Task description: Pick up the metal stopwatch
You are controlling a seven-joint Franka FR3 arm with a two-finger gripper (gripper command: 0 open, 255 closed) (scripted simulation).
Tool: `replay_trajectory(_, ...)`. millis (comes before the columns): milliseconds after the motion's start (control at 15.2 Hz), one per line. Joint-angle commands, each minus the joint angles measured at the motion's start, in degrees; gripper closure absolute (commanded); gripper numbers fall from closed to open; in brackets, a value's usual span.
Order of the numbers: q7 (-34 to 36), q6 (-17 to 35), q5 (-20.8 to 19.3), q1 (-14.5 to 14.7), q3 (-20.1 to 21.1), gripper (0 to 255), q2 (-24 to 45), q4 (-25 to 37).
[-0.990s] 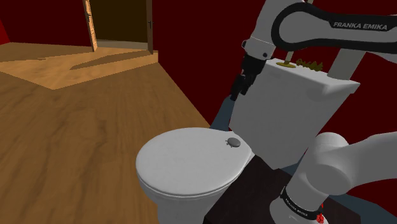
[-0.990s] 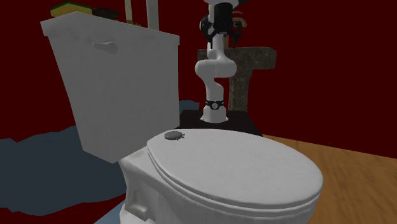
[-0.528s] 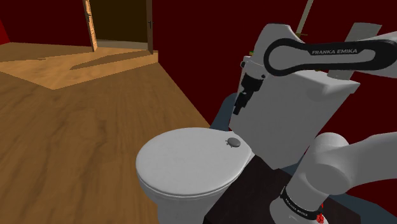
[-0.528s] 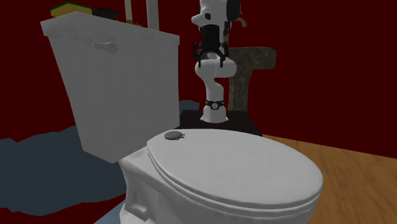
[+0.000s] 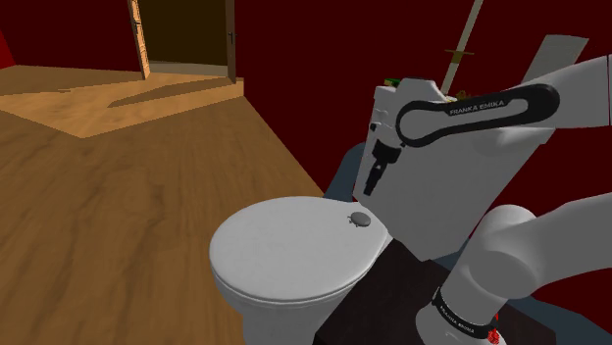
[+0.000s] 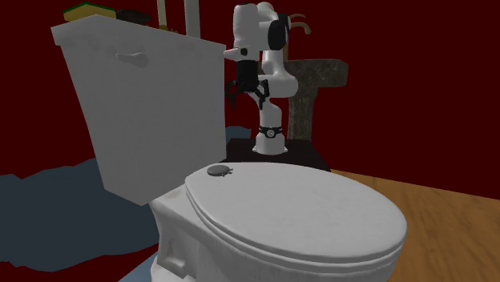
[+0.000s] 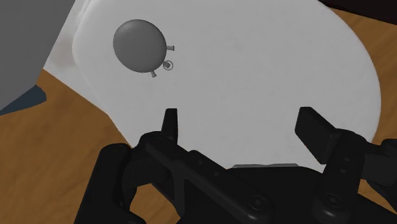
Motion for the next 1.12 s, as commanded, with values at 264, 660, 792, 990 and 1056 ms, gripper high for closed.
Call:
replay_trajectory(264,-9.74,12.01,-2.85,-0.60,-7.50,0,10.71,-2.21)
replay_trajectory(660,-22.10,23.97,-0.30,2.03,-15.98,0,25.49,-0.52)
replay_trajectory(792,-28.03,27.65,3.56,4.05,-18.99,0,31.20,0.80)
replay_trajectory(990,-36.34,31.53,11.27,6.44,-21.31,0,37.97,2.36)
replay_trajectory(1056,-37.67,32.43,13.08,6.72,-21.24,0,39.13,2.37)
